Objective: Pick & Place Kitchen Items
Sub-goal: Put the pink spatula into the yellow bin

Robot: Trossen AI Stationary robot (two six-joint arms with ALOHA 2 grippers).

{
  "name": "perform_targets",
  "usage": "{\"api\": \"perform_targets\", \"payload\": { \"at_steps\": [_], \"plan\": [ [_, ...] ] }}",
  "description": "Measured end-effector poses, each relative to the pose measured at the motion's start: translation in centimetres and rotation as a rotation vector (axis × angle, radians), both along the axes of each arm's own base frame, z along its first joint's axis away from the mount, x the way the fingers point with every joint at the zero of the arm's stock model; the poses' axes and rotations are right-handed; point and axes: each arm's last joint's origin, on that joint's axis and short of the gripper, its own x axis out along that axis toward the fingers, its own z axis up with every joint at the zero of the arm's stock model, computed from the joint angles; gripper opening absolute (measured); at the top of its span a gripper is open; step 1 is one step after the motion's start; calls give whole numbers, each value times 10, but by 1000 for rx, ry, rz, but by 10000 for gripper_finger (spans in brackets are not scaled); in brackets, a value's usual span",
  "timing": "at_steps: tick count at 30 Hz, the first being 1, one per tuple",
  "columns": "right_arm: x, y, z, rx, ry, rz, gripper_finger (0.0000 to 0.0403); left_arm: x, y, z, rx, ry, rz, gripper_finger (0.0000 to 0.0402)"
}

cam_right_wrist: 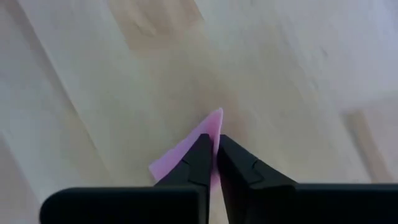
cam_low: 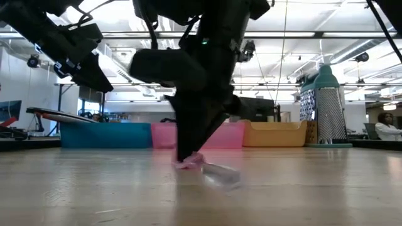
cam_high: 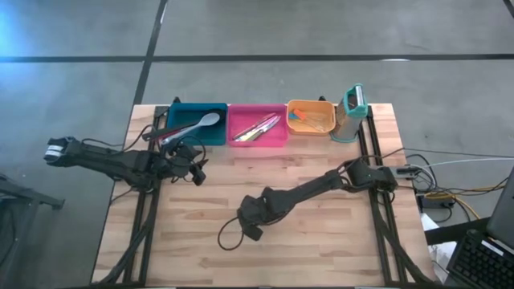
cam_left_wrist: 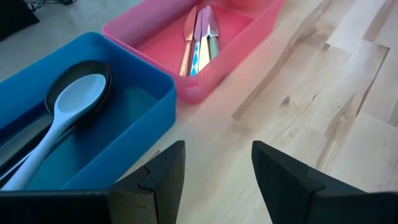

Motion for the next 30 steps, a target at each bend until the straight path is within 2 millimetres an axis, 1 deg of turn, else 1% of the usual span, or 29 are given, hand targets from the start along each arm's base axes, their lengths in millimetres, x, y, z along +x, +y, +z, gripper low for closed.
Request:
{"api": "perform_targets", "payload": {
  "at_steps": [3,5,10,13,17,19,24,27,30],
  "plan": [
    [-7,-4,15,-16,35,11,10,0,0,0,0,-4,0,190],
    [-12,-7,29,-29,27,6,8,0,0,0,0,-6,0,190],
    [-29,-15,64,-136,43,-17,8,0,0,1,2,-5,-2,190],
    [-43,-27,84,-233,79,-40,8,0,0,1,2,-5,-3,190],
    [-62,-53,121,-360,82,-96,8,1,0,1,13,0,-12,190],
    [-70,-67,136,-410,68,-110,8,1,0,1,18,-2,-16,190],
    [-88,-108,176,-499,2,-150,8,2,0,3,30,-11,-27,190],
    [-96,-134,188,-534,16,-149,8,3,0,4,43,-14,-39,190],
    [-101,-159,193,-561,55,-126,8,4,0,5,57,-22,-52,190]
  ]
}}
